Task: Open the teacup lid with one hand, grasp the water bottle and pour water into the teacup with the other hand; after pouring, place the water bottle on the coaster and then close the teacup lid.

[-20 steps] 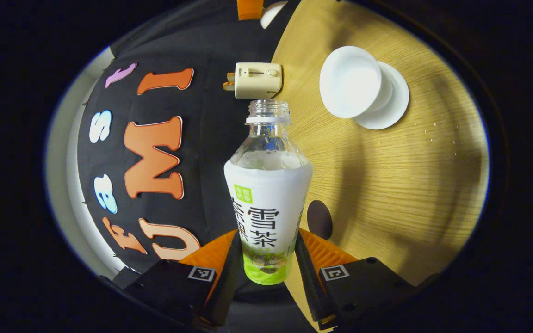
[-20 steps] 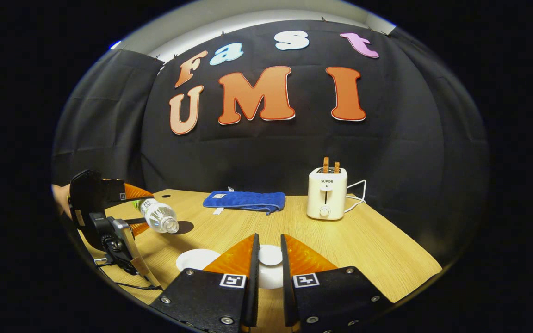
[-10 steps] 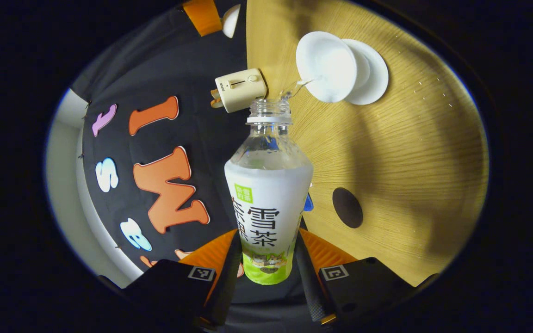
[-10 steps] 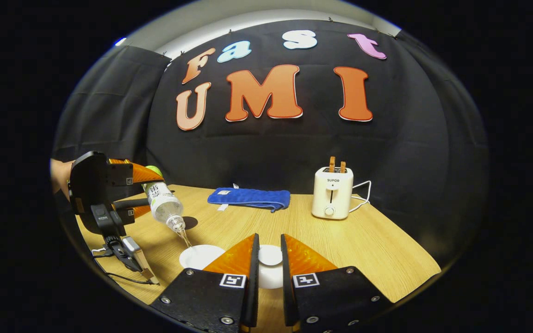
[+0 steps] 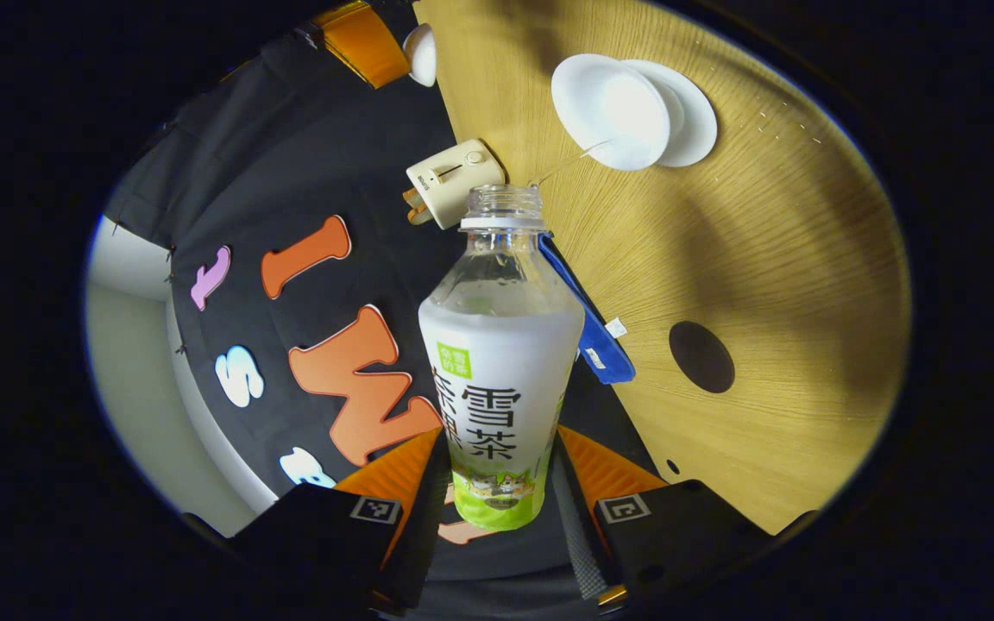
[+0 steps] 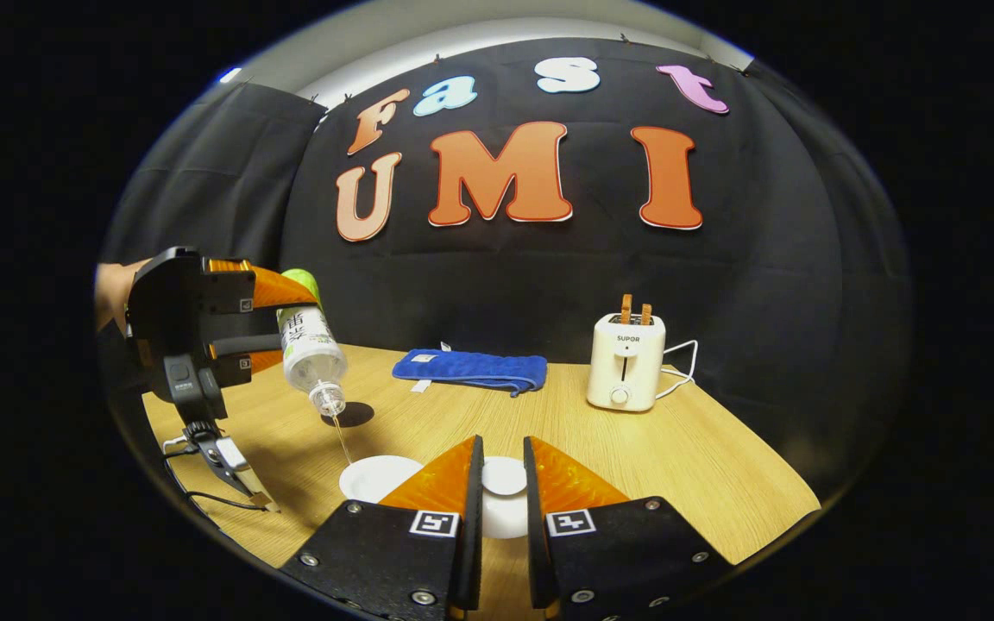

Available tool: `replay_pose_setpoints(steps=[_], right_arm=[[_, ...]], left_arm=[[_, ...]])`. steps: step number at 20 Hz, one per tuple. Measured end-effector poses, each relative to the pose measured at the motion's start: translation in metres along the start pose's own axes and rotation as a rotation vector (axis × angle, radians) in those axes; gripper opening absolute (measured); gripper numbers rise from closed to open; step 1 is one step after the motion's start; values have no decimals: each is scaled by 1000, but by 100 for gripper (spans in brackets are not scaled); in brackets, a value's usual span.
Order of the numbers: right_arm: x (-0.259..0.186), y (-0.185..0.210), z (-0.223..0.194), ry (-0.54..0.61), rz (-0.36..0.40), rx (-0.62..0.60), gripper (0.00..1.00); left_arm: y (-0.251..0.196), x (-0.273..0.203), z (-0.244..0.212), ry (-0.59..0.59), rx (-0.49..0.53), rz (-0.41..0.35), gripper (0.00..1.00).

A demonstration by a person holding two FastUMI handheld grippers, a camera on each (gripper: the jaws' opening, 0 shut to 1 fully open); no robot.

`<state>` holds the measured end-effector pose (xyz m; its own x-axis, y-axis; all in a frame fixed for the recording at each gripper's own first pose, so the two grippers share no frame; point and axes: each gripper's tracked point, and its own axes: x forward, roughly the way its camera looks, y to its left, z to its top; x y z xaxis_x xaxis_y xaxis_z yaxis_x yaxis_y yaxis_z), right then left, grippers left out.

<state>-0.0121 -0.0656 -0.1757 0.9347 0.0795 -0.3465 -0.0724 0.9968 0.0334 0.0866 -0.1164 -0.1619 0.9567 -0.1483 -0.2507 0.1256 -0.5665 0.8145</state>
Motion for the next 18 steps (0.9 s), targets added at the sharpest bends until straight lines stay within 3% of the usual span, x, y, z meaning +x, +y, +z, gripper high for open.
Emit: replay_pose_setpoints(steps=[7, 12, 16, 18], right_arm=[[1, 5, -2, 2, 11, -4, 23], [1, 6, 2, -14, 15, 17, 23], [-2, 7, 10, -44, 25, 61, 23], [-2, 12, 13, -57, 44, 83, 23]], left_arm=[[8, -2, 8, -30, 33, 46, 66], [3, 1, 30, -67, -47, 47, 66], [5, -1, 24, -64, -230, 64, 65], [1, -3, 12, -27, -358, 37, 68]])
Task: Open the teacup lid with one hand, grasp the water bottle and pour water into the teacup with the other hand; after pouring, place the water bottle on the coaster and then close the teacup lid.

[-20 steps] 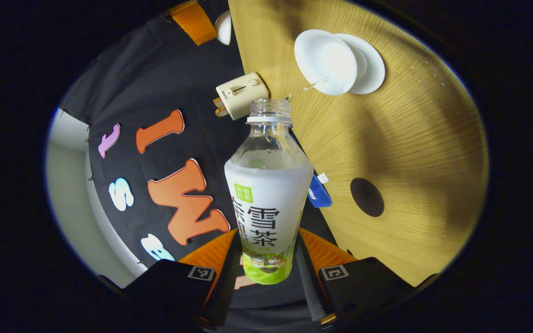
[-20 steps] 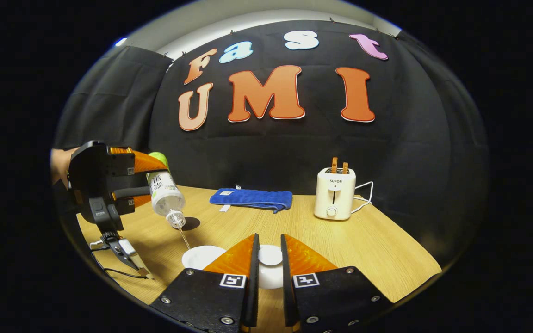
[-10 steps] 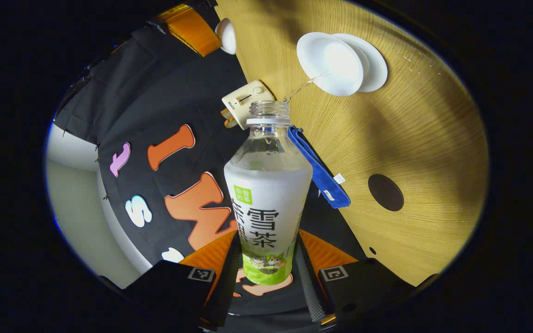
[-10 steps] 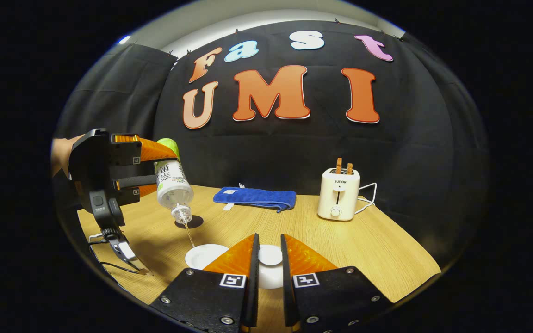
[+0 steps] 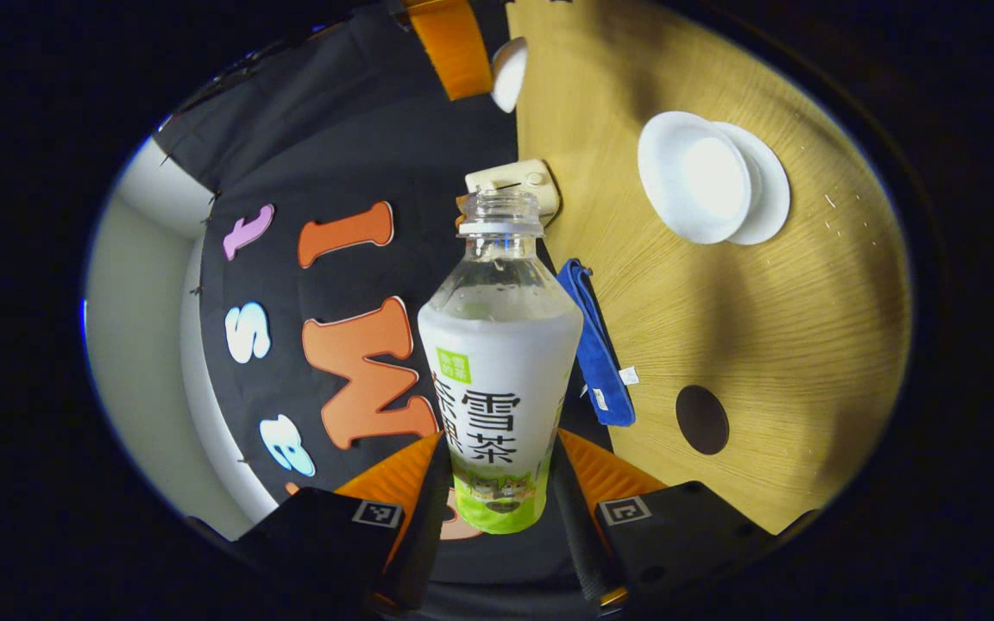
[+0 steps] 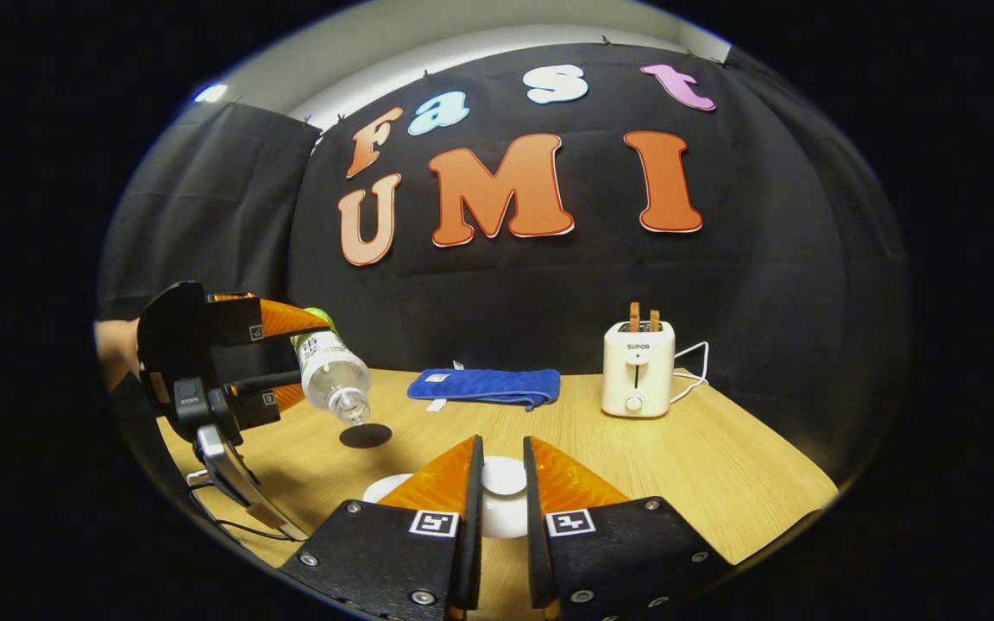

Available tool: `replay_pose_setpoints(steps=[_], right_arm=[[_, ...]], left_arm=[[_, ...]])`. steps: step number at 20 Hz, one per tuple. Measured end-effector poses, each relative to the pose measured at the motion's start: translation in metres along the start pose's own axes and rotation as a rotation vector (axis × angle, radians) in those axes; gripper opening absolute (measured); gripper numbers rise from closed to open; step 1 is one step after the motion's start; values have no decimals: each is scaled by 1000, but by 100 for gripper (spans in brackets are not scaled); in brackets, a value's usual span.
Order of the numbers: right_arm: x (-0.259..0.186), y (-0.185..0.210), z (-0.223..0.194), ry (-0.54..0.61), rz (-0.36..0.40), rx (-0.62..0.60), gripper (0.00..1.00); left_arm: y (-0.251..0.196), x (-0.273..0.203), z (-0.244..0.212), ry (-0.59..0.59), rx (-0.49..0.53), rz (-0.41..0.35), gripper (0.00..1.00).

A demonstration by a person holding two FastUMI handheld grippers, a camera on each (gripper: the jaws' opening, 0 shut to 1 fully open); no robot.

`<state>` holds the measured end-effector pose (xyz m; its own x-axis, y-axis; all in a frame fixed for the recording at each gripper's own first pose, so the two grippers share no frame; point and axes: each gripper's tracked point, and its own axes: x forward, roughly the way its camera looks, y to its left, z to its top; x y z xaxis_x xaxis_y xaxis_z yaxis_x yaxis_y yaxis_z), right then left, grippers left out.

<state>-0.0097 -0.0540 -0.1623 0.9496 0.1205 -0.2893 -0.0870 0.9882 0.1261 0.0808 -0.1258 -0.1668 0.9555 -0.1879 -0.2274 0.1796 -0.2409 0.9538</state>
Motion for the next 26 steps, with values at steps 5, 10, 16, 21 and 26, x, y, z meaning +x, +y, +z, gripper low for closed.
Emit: replay_pose_setpoints(steps=[5, 10, 16, 21, 26], right_arm=[[6, 13, -2, 13, 13, -26, 23], [22, 41, -7, 35, 40, -62, 23], [45, 70, -33, 101, 82, -114, 23], [54, 80, -53, 141, 104, -122, 23], [59, 82, -66, 167, 110, -151, 23]], left_arm=[[26, -13, -43, 74, -344, 57, 64], [52, -21, -85, 119, -763, 150, 68], [58, -14, -108, 79, -1278, 244, 64], [37, 6, -106, 52, -1552, 206, 65], [11, 22, -105, 72, -1686, 150, 65]])
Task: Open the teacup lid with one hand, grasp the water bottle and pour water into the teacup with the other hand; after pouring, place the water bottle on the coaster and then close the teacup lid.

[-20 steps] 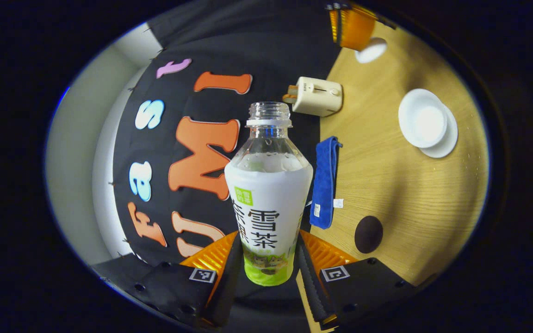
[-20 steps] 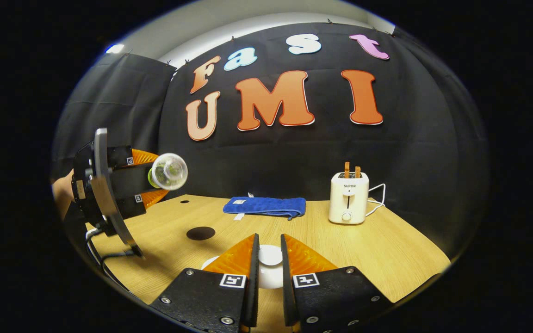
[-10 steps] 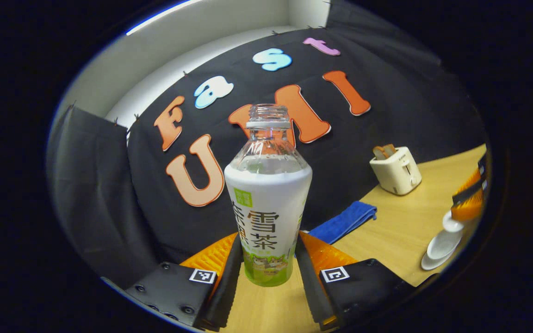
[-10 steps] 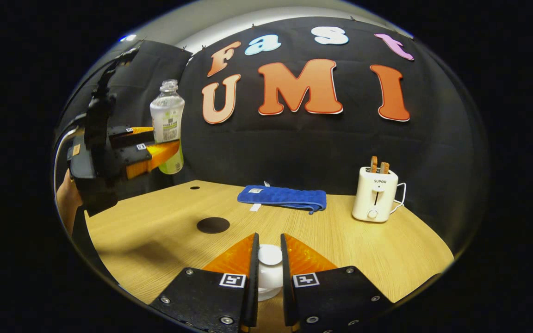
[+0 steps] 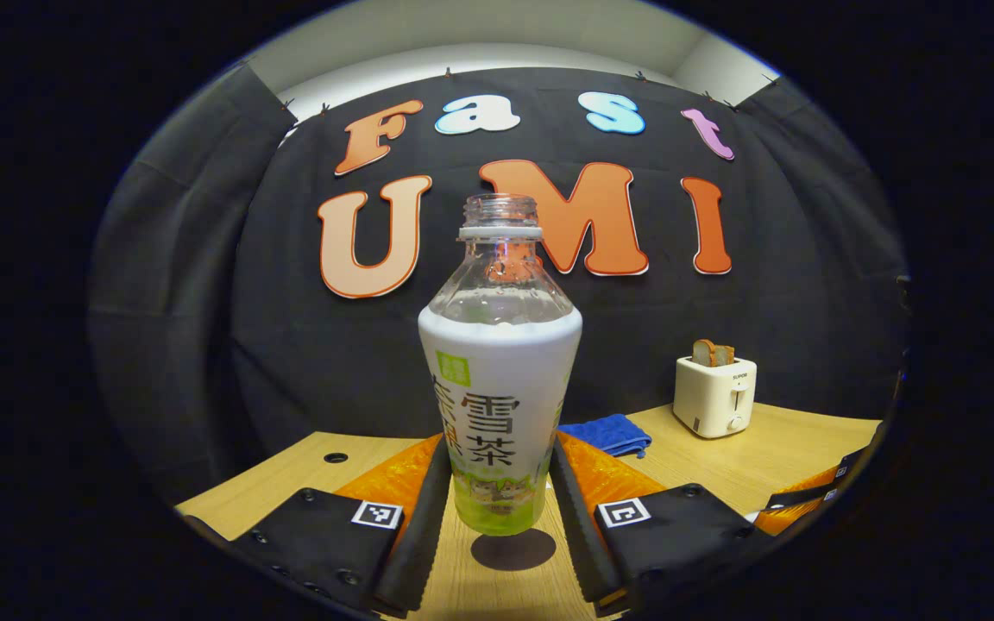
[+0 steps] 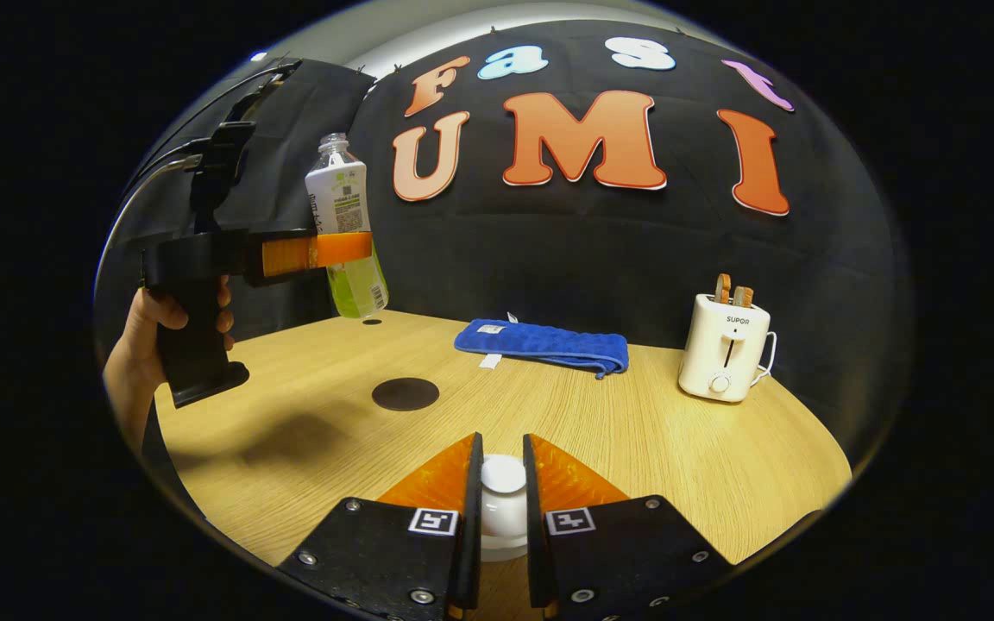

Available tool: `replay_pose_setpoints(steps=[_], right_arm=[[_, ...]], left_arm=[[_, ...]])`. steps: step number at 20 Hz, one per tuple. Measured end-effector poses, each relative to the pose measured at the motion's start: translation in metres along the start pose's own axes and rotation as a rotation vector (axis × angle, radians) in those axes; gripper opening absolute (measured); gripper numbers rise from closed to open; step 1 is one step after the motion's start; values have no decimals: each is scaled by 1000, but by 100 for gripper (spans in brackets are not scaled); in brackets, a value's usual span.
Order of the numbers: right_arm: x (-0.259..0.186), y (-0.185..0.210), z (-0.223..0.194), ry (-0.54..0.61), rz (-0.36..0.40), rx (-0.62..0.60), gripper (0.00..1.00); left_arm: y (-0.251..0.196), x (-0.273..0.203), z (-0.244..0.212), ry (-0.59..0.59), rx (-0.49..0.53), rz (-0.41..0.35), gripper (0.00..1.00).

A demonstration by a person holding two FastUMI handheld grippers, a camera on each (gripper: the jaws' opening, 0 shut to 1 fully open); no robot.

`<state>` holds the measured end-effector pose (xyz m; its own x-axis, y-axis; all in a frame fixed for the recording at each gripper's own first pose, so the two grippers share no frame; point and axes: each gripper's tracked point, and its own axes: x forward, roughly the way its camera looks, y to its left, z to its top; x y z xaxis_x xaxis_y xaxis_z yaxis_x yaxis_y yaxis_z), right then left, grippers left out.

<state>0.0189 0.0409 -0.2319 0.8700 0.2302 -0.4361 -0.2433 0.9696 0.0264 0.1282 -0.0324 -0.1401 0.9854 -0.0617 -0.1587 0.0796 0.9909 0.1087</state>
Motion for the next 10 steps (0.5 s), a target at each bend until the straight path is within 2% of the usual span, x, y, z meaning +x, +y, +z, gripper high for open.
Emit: replay_pose_setpoints(steps=[6, 7, 9, 10], right_arm=[[5, 5, -8, 13, 15, 10, 23], [5, 6, -8, 15, 17, 8, 24], [4, 6, -7, 20, 22, 9, 28], [3, 4, -5, 11, 21, 12, 30]], left_arm=[[3, 18, -47, 102, -107, 5, 68], [5, 20, -52, 115, -115, 10, 65], [4, 27, -64, 141, -132, 12, 70], [6, 31, -74, 159, -141, 13, 68]])
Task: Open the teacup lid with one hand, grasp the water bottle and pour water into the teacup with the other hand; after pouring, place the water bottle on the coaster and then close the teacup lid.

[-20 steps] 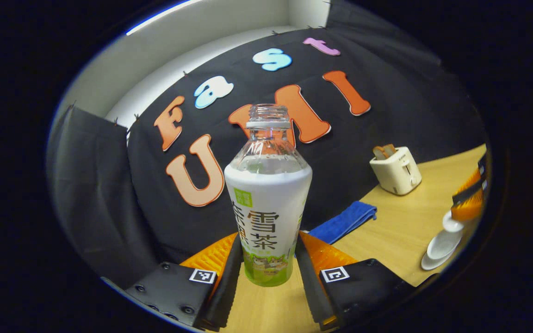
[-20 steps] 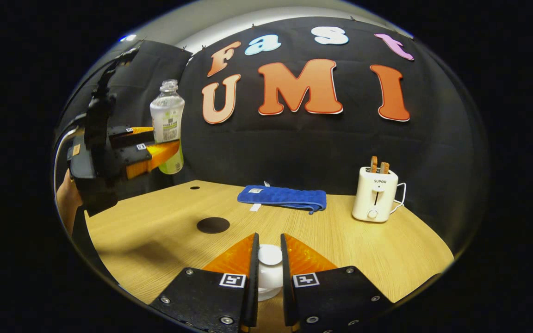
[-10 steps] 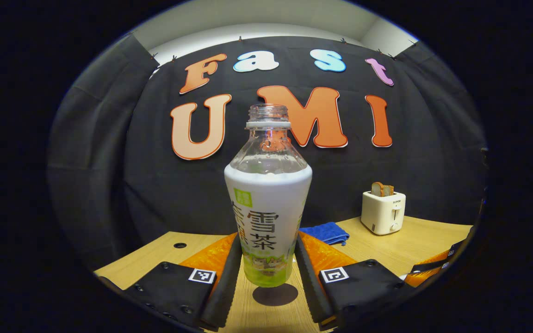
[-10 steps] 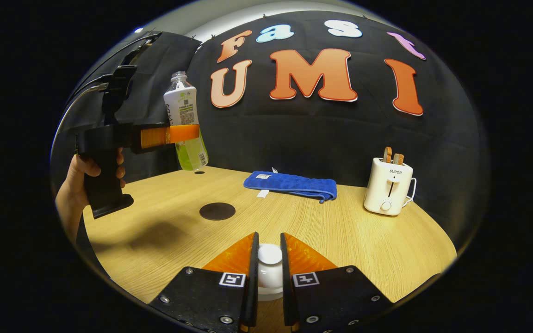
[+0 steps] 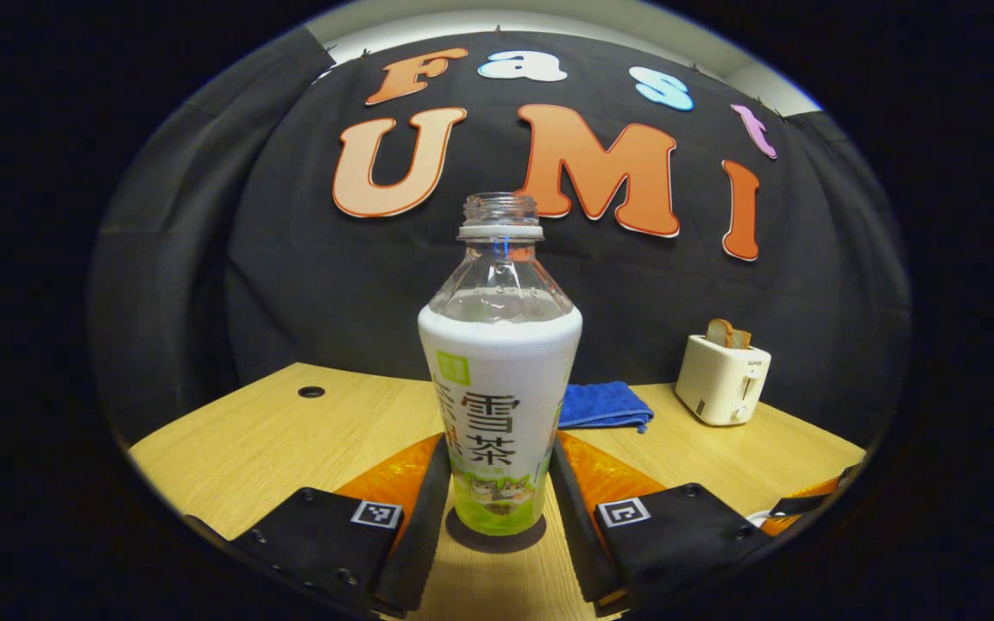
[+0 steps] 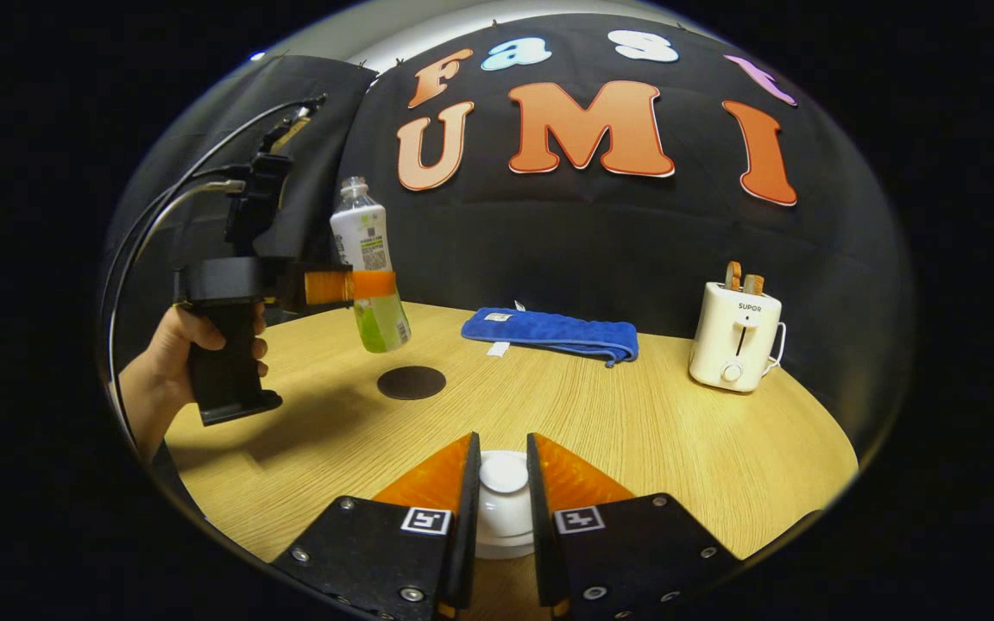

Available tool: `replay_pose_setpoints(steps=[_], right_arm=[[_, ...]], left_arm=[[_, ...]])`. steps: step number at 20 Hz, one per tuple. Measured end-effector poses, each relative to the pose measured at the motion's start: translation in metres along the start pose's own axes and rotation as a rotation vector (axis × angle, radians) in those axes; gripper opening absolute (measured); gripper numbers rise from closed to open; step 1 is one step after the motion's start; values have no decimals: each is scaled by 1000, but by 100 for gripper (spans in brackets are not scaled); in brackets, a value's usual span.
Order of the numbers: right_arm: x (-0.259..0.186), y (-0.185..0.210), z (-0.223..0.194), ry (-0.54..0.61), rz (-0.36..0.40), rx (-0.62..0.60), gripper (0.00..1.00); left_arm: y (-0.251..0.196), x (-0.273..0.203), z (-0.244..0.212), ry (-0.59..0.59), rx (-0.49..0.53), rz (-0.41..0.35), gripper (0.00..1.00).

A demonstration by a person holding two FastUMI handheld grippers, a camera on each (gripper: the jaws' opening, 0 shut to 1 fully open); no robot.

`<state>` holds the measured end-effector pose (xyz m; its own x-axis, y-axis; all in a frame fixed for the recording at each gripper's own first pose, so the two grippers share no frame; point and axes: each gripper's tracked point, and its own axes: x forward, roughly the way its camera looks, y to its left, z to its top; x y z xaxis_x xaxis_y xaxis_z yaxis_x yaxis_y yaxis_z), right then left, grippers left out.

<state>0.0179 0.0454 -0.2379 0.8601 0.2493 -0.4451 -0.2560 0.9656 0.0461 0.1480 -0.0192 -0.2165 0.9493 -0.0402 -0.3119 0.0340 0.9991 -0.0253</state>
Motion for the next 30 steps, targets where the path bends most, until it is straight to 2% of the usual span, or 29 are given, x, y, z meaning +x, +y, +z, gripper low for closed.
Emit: replay_pose_setpoints(steps=[6, 7, 8, 9, 14, 15, 16, 18, 23, 25, 28, 30], right_arm=[[-5, 1, 8, -30, 4, -11, 38], [-7, 0, 10, -37, 3, -16, 34], [-9, -1, 12, -44, 1, -18, 39], [-10, -2, 15, -53, -2, -16, 39], [-15, -14, 27, -89, -41, 22, 64], [-17, -15, 29, -97, -48, 31, 67], [-19, -16, 33, -104, -53, 38, 70], [-23, -20, 39, -120, -70, 48, 75], [-43, -26, 72, -200, -129, 62, 80], [-51, -28, 85, -238, -153, 70, 81], [-66, -35, 112, -323, -221, 84, 83], [-73, -32, 127, -364, -235, 79, 83]], left_arm=[[-2, 28, -33, 70, -19, -9, 66], [-2, 31, -38, 81, -19, -11, 65], [-2, 34, -42, 95, -17, -8, 66], [-2, 37, -49, 113, -13, -4, 66], [-10, 38, -59, 158, 20, -34, 73], [-8, 34, -60, 167, 20, -29, 94], [-7, 32, -60, 176, 18, -30, 100], [-8, 24, -59, 177, 30, -26, 100], [-17, -14, -33, 65, 110, -48, 100], [-15, -34, -20, 19, 125, -32, 100], [-11, -74, 4, -42, 41, -27, 100], [1, -105, 28, -96, 8, -4, 100]])
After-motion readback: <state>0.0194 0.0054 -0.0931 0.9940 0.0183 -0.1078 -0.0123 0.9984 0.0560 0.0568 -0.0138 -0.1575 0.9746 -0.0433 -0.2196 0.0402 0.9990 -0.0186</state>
